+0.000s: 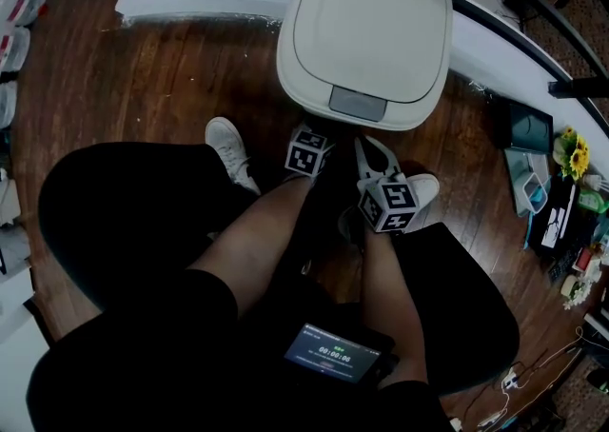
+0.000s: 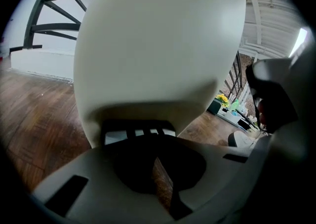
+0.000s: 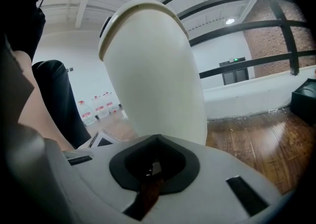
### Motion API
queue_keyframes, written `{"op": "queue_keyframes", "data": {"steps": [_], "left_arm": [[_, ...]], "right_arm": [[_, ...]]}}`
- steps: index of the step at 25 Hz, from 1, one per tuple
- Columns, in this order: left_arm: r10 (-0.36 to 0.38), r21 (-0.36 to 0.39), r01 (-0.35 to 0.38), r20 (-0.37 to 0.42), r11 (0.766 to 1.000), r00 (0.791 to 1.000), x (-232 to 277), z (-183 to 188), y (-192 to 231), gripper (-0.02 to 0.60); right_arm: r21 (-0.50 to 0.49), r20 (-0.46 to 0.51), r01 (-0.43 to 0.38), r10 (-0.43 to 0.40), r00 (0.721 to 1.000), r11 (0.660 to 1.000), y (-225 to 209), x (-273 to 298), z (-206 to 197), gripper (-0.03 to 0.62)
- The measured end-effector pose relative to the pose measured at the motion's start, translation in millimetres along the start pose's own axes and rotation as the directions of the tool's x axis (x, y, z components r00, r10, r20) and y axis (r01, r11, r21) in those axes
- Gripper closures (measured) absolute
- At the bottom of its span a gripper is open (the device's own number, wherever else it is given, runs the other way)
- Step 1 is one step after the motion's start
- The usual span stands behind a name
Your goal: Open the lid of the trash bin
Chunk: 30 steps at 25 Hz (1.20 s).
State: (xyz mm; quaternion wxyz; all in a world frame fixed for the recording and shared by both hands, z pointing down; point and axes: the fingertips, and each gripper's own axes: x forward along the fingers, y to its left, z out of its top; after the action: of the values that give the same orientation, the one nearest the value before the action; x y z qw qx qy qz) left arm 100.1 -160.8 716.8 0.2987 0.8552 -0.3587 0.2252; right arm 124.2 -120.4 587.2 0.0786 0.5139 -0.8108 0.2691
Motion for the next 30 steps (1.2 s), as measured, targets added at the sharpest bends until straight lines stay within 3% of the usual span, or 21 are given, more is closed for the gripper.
{"op": "queue_keyframes", "data": {"steps": [10, 16, 19, 23, 30], "left_arm": [[0.059, -0.035, -0.063, -0.105, 0.997, 0.993, 8.6, -16.6, -2.5, 0.566], [0.071, -0.076, -0.08, -0.11, 0.994, 0.991, 8.8, -15.4, -3.3, 0.569], [0.082, -0.057, -0.09, -0.137, 0.994, 0.987, 8.1, -18.6, -3.5, 0.569], [0.09, -0.024, -0.093, -0.113, 0.995, 0.989, 9.4, -11.7, -6.4, 0.569], [0.129, -0.038, -0.134, -0.121, 0.99, 0.984, 9.6, -12.2, -1.9, 0.569]], "right_arm": [[0.036, 0.013, 0.034, -0.034, 0.999, 0.999, -11.7, -5.0, 1.4, 0.574], [0.048, 0.039, 0.038, -0.04, 0.998, 0.998, -15.1, -5.7, 9.1, 0.574], [0.049, 0.041, 0.036, -0.038, 0.998, 0.998, -13.7, -6.4, 10.1, 0.574], [0.051, 0.043, 0.038, -0.04, 0.998, 0.998, -15.0, -6.4, 9.9, 0.574], [0.059, 0.038, 0.04, -0.042, 0.998, 0.997, -15.5, -6.5, 7.5, 0.574]]}}
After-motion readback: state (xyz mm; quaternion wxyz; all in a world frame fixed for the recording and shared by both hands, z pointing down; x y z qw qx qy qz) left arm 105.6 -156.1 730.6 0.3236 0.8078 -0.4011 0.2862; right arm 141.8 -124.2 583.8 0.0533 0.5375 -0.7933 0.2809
